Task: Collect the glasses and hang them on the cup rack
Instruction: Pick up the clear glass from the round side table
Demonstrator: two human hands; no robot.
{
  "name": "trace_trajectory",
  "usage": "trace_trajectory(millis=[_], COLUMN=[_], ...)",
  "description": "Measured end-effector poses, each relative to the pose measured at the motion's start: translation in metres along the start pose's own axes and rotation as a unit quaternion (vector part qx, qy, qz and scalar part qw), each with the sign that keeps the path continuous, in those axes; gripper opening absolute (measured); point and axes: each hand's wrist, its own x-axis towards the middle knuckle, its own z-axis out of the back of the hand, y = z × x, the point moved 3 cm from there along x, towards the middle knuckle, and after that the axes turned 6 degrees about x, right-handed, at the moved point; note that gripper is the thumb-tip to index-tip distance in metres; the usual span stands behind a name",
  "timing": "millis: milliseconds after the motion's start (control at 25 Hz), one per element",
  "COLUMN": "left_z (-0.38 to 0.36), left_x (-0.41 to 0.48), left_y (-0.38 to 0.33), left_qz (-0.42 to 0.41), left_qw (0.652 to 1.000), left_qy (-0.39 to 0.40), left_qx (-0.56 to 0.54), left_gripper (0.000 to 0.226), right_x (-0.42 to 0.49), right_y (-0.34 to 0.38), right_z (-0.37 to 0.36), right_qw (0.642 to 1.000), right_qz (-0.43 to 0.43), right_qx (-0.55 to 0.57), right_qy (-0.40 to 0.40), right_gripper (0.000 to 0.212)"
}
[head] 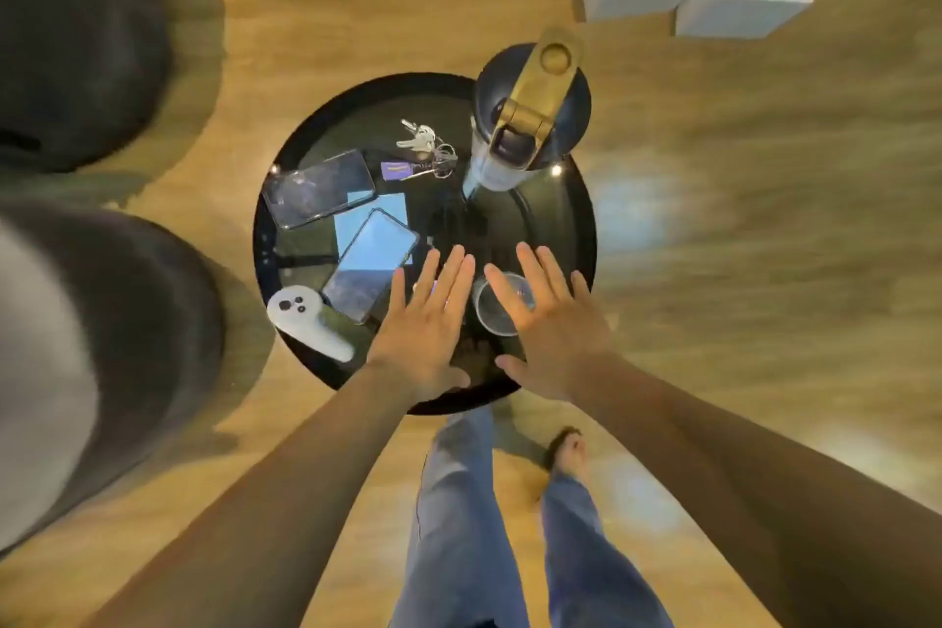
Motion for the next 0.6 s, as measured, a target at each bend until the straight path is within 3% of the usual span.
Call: trace_trajectory(millis=[160,280,440,600], left_z=[-0.027,-0.038,-0.003,0.080], left_x=[0.009,-0.001,0.008,0.009], left_y=[0.011,0.017,0.011,-0.047], left_qz=[0.075,0.086,0.039,-0.024], left_qw=[0.988,0.976,0.973,0.944], left_qy=[-0.004,-0.008,-0.029,-0.057], left_qx=[-0.137,-0.199,-0.225,-0.325], left_gripper=[0.124,0.122,0.118,0.108], right_x=[0.038,0.050,0.028,-0.038], right_y=[-0.011,-0.012,-0.008,-0.025], right_z=[-0.039,-0.046,-0.002,0.074], right_qw=[0.997,0.996,0.998,0.990], right_qz=[-0.049,-0.047,-0.013,-0.017], right_qx=[0.001,0.014,0.054,0.107], right_qy=[0.062,0.069,-0.012,-0.085], right_gripper=[0.098,0.088,0.075,0.081])
